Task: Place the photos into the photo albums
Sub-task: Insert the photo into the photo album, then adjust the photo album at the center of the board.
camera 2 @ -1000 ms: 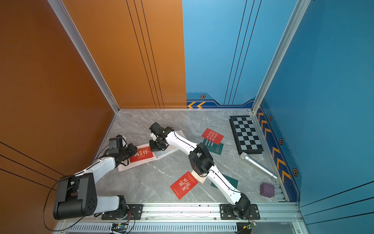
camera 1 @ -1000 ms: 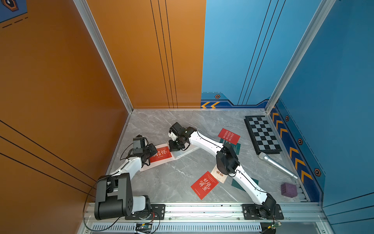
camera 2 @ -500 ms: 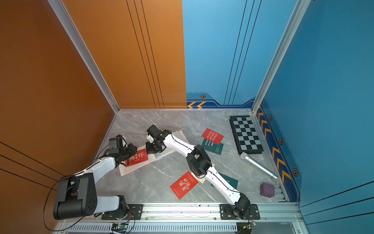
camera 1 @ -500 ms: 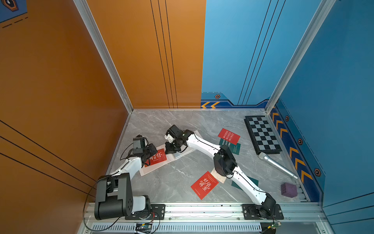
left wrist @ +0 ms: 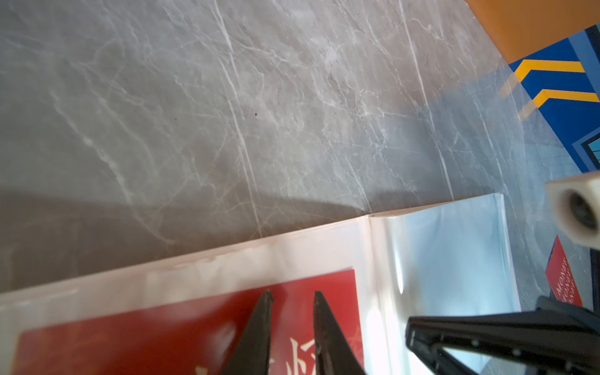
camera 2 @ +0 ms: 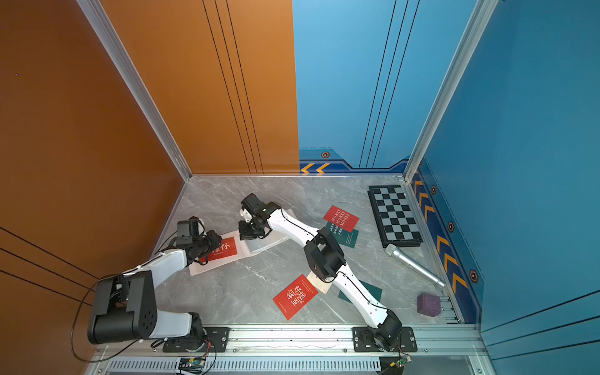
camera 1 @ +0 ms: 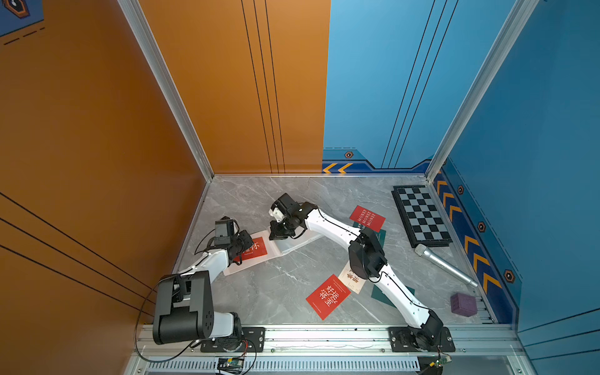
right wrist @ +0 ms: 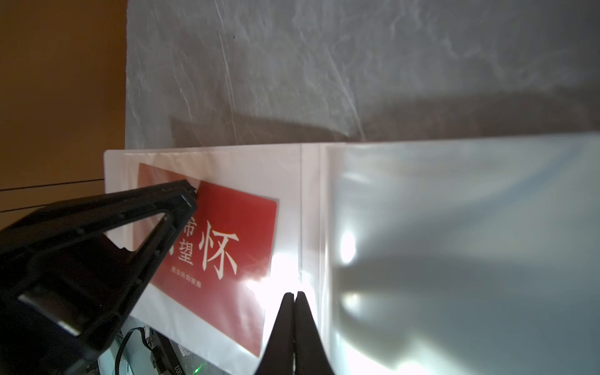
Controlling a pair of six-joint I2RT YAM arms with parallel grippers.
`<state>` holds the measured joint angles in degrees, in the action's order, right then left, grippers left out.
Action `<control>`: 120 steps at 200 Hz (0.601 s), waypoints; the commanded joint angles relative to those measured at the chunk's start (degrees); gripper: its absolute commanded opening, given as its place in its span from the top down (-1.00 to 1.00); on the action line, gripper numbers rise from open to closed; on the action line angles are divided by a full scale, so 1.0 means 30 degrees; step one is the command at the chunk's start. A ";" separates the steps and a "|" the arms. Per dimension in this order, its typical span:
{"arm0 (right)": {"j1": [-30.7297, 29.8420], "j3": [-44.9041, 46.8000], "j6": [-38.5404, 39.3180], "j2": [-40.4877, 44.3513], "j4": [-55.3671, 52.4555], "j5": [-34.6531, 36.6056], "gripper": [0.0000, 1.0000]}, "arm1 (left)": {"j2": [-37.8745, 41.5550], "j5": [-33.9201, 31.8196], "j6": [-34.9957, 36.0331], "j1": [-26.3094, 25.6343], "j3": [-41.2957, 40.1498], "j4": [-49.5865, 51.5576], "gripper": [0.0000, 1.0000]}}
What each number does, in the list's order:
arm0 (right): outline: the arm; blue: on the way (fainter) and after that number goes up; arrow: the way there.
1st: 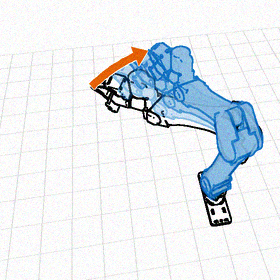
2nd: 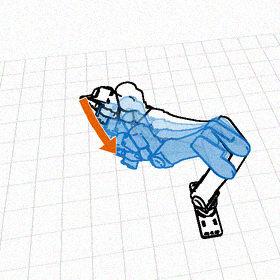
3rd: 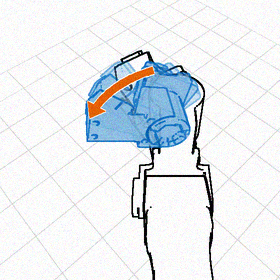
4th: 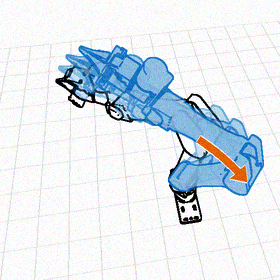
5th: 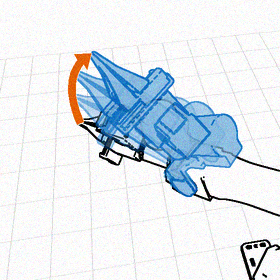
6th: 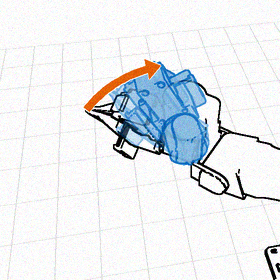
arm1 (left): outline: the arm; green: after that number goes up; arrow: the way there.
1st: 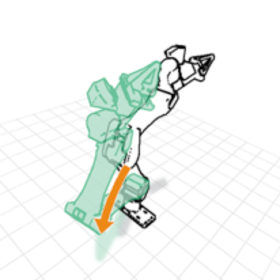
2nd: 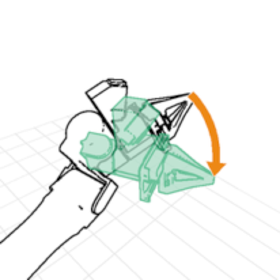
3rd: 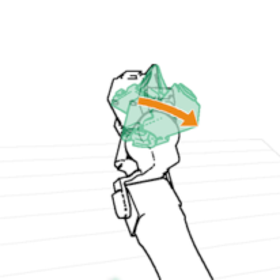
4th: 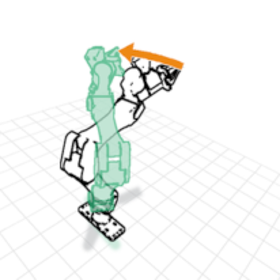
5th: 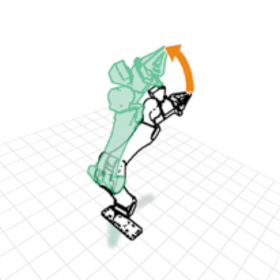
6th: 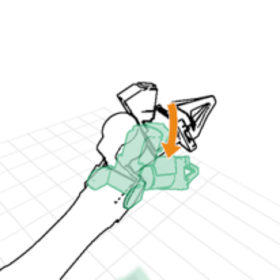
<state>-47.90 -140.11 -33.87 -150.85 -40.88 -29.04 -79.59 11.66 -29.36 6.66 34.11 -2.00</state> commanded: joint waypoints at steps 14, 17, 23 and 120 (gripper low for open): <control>0.0261 -0.0949 0.0274 -0.0167 0.0005 0.0574 0.87 | -0.0093 0.0259 0.0377 -0.0147 0.0407 0.0052 0.50; 0.0230 -0.0938 0.0295 -0.0215 0.0012 0.0656 0.87 | -0.0085 0.0260 0.0379 -0.0165 0.0386 0.0051 0.50; 0.0059 -0.0972 0.0338 -0.0294 0.0009 0.0762 0.87 | -0.0100 0.0278 0.0358 -0.0139 0.0351 0.0052 0.50; -0.1016 0.5053 0.2554 0.4438 -0.0091 0.1392 0.86 | -0.1016 0.0581 0.0471 -0.0372 0.0641 0.0074 0.50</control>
<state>-49.65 -132.35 -30.94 -147.74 -40.38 -27.68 -81.19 12.25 -29.34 5.91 34.52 -1.98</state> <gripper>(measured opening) 0.067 0.250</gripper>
